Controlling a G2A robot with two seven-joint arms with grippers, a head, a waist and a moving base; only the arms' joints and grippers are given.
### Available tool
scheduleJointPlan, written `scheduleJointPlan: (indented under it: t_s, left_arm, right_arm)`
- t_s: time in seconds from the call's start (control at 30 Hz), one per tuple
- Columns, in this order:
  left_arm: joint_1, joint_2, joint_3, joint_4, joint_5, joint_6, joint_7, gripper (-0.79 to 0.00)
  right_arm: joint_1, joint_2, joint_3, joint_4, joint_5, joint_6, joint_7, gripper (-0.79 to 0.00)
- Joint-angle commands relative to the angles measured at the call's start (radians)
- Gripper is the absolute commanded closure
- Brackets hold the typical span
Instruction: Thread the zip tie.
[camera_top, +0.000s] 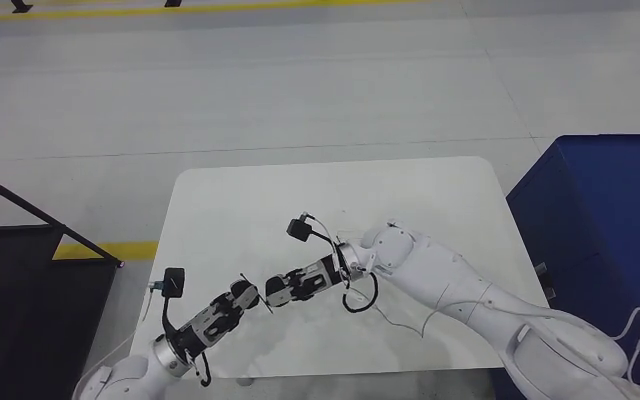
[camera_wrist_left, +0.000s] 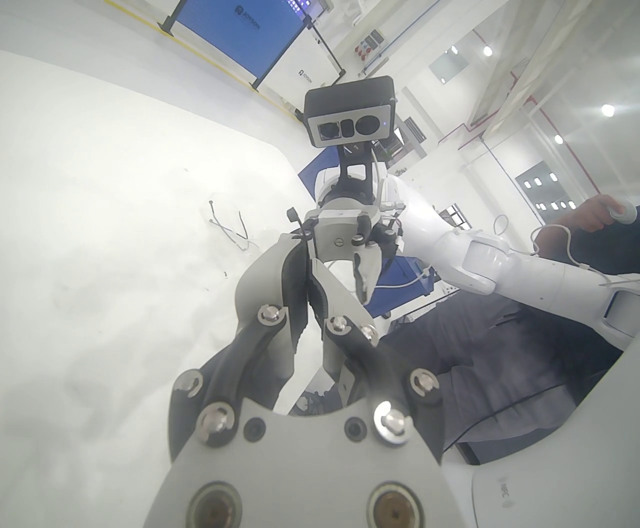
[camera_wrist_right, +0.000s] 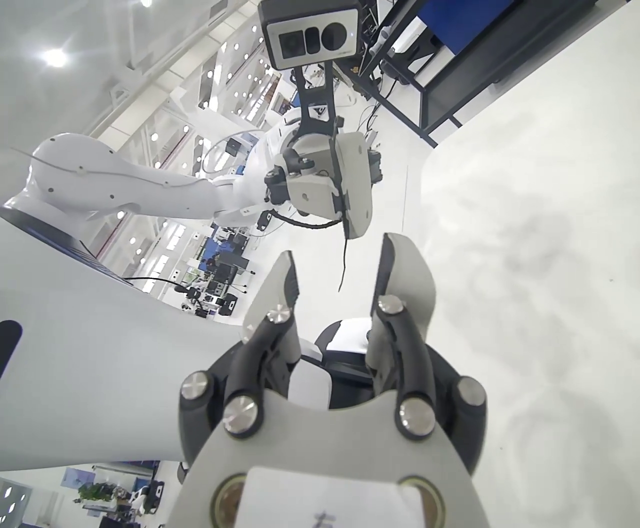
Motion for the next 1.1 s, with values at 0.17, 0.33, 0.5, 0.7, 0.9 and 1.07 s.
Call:
scheduleJointPlan:
  t_s: [0.17,0.33,0.5,0.7,0.9,1.07]
  left_arm:
    - [0.011,-0.003,0.021,-0.013,0.034,-0.001,0.033,0.000]
    - [0.014,-0.006,0.030,-0.017,0.053,0.003,0.061,0.000]
    - [0.010,-0.008,0.039,-0.019,0.063,0.003,0.081,0.000]
    - [0.006,-0.009,0.039,-0.020,0.067,0.007,0.095,0.000]
    - [0.006,-0.009,0.029,-0.017,0.060,0.004,0.102,0.000]
    - [0.008,-0.008,0.015,-0.013,0.042,-0.004,0.099,0.000]
  right_arm:
    - [0.006,-0.016,-0.016,0.017,0.005,0.001,0.001,-0.154]
    - [0.012,-0.024,-0.025,0.027,0.008,0.001,0.001,-0.052]
    - [0.015,-0.032,-0.036,0.034,0.011,0.006,0.006,0.000]
    - [0.020,-0.037,-0.043,0.038,0.015,0.003,0.003,0.000]
    - [0.024,-0.038,-0.047,0.044,0.022,-0.001,0.000,0.000]
    - [0.024,-0.039,-0.048,0.050,0.027,-0.006,-0.006,-0.169]
